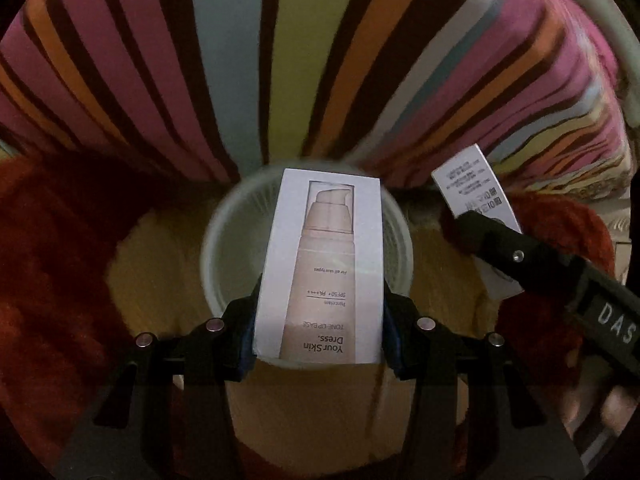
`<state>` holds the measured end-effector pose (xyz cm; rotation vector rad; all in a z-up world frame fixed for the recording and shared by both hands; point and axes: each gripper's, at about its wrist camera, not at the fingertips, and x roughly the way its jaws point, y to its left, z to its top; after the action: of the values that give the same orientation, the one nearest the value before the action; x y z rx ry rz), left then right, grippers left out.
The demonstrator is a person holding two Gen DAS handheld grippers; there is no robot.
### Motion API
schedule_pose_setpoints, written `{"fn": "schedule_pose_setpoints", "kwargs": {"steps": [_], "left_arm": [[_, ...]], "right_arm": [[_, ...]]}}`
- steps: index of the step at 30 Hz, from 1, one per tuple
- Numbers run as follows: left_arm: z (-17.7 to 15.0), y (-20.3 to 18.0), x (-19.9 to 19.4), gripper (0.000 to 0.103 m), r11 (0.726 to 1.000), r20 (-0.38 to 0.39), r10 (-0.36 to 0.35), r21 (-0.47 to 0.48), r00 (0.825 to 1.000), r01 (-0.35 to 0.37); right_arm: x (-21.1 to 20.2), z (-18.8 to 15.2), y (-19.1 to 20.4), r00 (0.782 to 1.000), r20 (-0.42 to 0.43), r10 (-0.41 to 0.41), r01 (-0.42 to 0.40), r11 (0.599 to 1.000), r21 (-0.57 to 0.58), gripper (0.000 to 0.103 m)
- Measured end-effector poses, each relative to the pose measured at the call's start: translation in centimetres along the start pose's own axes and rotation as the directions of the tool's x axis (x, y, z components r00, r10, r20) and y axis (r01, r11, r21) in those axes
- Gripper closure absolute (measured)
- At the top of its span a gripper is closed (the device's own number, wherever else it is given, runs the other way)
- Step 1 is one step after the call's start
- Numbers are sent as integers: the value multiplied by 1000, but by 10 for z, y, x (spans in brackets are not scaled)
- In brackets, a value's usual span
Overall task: Collect trash
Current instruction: 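Carry both boxes over the wastebasket and open both tools to drop them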
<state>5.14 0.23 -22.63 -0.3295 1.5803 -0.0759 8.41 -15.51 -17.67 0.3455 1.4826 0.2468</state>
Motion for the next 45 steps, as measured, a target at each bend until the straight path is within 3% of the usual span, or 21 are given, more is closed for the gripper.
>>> {"fn": "schedule_pose_setpoints", "kwargs": {"steps": [11, 19, 23, 25, 26, 31, 45], "left_arm": [[8, 5, 62, 54, 993, -199, 8, -116, 980, -32], [8, 11, 72, 54, 988, -275, 19, -141, 961, -60], [8, 12, 81, 47, 985, -295, 5, -164, 956, -55], [7, 14, 83, 26, 982, -301, 17, -173, 954, -72], [7, 15, 83, 25, 980, -293, 24, -180, 956, -80], [9, 17, 82, 24, 976, -280, 20, -205, 960, -80], [9, 19, 74, 24, 974, -245, 30, -211, 969, -83]], "right_arm": [[66, 3, -30, 975, -219, 41, -3, 985, 171, 43], [90, -3, -33, 957, -288, 43, 20, 977, 211, 43], [94, -4, -38, 954, -293, 63, 7, 973, 231, 42], [97, -4, -44, 954, -291, 76, 1, 966, 258, 41], [97, -4, -47, 954, -291, 78, 5, 961, 276, 37], [92, -4, -60, 960, -272, 67, 28, 944, 329, 37], [93, -6, -54, 965, -258, 41, 45, 946, 322, 37]]}}
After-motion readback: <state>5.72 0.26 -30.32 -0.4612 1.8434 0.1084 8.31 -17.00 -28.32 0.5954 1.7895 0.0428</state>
